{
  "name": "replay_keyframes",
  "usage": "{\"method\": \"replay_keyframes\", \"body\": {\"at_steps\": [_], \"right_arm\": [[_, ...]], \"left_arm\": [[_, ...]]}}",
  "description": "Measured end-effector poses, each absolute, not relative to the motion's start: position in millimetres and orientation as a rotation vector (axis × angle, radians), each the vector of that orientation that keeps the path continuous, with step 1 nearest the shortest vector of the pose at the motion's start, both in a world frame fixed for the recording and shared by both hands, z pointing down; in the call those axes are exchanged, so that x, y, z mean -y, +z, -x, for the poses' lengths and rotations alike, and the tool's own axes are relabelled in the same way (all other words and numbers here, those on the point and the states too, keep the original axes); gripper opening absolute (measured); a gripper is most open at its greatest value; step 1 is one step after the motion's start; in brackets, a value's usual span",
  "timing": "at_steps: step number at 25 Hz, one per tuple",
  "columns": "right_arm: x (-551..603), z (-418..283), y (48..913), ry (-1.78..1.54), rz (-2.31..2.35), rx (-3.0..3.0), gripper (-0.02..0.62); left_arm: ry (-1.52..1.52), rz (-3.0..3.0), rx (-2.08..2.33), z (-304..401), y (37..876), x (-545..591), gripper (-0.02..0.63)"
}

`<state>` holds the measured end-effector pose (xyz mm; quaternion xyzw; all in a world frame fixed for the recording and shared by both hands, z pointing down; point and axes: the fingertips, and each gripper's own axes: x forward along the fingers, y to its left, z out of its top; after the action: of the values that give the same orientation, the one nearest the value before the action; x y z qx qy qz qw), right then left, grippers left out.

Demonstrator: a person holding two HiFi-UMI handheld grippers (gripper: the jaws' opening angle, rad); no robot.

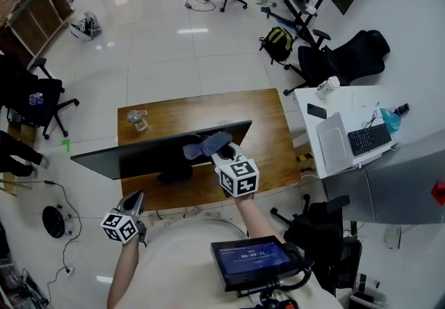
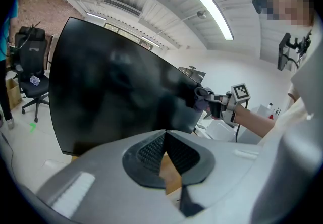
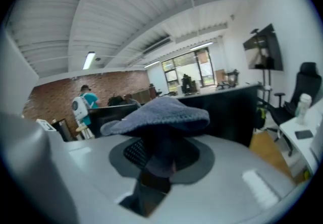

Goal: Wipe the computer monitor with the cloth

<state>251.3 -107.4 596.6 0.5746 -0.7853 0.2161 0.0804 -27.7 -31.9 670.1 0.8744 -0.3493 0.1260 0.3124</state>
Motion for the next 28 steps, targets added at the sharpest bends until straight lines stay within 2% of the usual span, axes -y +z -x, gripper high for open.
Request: {"method": "replay_keyframes", "body": {"at_steps": [4,8,16,28], "right_arm": [[77,-289,596,0.68,-1.844,2.275,0.092],[61,-255,595,0.599,-1.671,2.342,0.092],[45,-140,591,0.553,-1.242,2.459,0.091],[50,-119,589,0.462,-1.169,2.462,0.089]], "left_arm": [[0.36,-2.29,0.902,28,672,25,0.003],[0.398,-2.299,0.875,30,671,28,0.003],[0.402,-2.341,0.852,18,659,38,0.003],[0.388,-2.31,0.892,33,664,27,0.003]]}}
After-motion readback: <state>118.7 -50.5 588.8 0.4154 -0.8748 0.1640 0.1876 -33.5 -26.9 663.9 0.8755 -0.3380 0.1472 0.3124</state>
